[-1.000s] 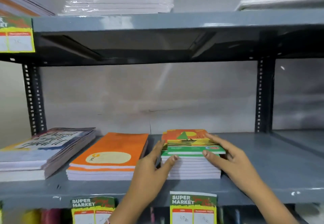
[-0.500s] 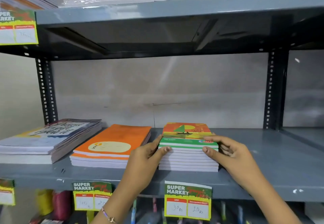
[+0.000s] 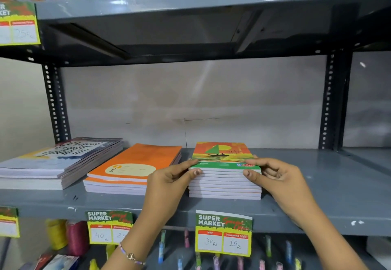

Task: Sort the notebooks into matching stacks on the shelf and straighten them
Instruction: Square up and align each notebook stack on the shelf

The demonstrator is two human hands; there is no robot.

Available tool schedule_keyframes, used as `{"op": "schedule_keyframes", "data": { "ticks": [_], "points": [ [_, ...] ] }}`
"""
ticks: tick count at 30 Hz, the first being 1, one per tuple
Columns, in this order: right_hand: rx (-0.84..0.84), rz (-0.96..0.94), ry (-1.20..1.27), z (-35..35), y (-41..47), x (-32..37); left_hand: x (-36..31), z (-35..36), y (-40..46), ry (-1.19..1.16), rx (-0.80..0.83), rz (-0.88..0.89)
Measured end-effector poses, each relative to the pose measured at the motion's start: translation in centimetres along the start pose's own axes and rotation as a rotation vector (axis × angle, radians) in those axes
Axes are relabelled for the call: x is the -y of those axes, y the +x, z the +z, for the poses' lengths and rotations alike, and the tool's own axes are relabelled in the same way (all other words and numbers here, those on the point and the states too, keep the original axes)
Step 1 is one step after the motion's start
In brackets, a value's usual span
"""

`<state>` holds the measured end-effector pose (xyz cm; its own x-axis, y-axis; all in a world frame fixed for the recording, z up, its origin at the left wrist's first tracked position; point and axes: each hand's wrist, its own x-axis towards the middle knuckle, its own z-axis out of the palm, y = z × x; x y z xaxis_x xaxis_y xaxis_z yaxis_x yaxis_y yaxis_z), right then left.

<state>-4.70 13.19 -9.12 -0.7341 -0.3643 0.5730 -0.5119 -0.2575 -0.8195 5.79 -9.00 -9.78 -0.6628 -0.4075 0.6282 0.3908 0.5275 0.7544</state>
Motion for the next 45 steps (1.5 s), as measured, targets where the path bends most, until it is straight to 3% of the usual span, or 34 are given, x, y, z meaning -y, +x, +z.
{"op": "schedule_keyframes", "data": {
  "ticks": [14,21,25,27,30,35,38,45],
  "points": [
    [-0.026,-0.005,-0.055,0.3,-0.3,0.2,0.2,0.2,0.3,-0.136,0.003,-0.101],
    [-0.002,-0.030,-0.294,0.9,-0.8,0.9,-1.6,-0.8,-0.8,-0.139,0.020,-0.096],
    [-0.228,-0.328,-0.438,2.9,-2.6,2.6,-1.5,-7.3,-0.9,-0.073,-0.168,-0.015],
    [-0.270,-0.438,-0.398,6.1,-3.5,3.4,-0.1,-12.1,0.3,0.151,-0.260,0.026],
    [-0.095,-0.374,-0.348,13.1,-3.3,3.3,2.0,-17.9,1.8,0.496,-0.167,0.007],
    [0.218,-0.136,-0.587,20.0,0.1,0.0,5.5,-20.9,1.6,0.492,0.088,-0.043],
    [0.240,-0.053,-0.649,20.7,1.0,-1.1,7.0,-21.3,1.7,0.431,0.046,-0.019],
    [0.178,-0.095,-0.697,20.9,0.6,-1.6,7.9,-21.7,2.1,0.362,0.012,-0.014]
  ]
}}
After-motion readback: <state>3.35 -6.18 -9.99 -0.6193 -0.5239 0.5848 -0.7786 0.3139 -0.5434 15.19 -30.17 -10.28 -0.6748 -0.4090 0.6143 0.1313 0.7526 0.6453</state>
